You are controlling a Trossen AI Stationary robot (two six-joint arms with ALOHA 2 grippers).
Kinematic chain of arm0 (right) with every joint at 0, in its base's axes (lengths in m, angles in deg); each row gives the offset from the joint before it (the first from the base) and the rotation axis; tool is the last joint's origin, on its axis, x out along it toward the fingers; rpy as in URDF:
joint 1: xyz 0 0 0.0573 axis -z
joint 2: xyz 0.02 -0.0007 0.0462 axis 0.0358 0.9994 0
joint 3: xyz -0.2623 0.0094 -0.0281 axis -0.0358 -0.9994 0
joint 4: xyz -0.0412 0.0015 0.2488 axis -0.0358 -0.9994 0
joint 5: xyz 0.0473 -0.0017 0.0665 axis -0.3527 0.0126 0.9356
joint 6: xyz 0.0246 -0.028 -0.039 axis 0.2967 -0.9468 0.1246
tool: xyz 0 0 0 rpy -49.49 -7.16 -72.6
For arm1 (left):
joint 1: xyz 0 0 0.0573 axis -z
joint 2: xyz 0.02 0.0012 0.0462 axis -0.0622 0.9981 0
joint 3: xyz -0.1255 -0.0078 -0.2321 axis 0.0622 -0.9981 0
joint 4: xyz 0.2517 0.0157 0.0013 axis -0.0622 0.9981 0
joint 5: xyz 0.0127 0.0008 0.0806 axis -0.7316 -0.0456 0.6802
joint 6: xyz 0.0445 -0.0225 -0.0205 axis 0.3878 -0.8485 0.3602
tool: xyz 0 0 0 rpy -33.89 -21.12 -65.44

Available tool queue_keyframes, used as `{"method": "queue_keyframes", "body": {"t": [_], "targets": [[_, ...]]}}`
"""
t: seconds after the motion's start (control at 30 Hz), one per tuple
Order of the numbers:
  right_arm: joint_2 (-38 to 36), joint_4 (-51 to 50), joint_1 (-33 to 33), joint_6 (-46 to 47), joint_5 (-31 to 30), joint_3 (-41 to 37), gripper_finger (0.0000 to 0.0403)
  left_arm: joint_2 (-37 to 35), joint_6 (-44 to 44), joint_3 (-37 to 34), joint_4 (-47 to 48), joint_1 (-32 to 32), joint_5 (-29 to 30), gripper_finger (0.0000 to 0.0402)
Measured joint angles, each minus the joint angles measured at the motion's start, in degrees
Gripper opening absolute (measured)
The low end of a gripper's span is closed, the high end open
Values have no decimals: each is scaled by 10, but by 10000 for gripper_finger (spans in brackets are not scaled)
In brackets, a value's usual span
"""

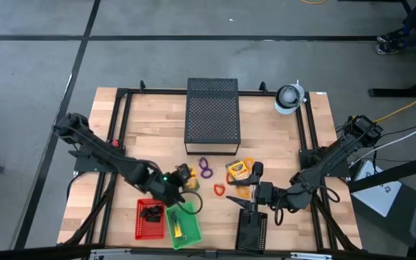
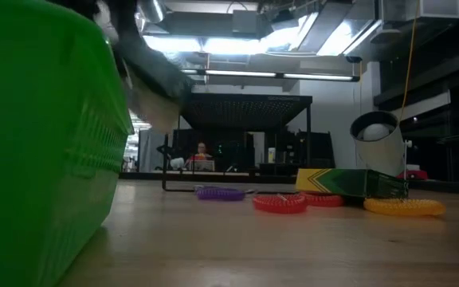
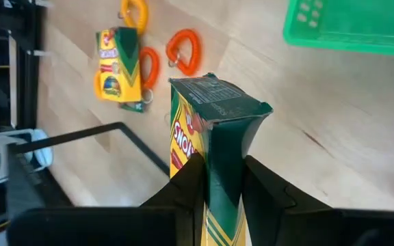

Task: Pick & Place Office Desk Supplies
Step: Put the crayon box into the green bin

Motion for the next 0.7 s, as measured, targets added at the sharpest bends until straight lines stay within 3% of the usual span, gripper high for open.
{"method": "queue_keyframes", "body": {"t": [0.13,0.37,0.53,0.7], "targets": [[0,0,5,0,0,0,196,-1,-3,81,94,21,-16,67],[0,0,6,7,2,0,196,-1,-66,207,176,0,-240,66],[0,0,5,6,20,0,196,7,-72,242,188,-4,-267,66],[0,-1,5,5,21,0,196,70,-79,261,251,-14,-301,66]]}}
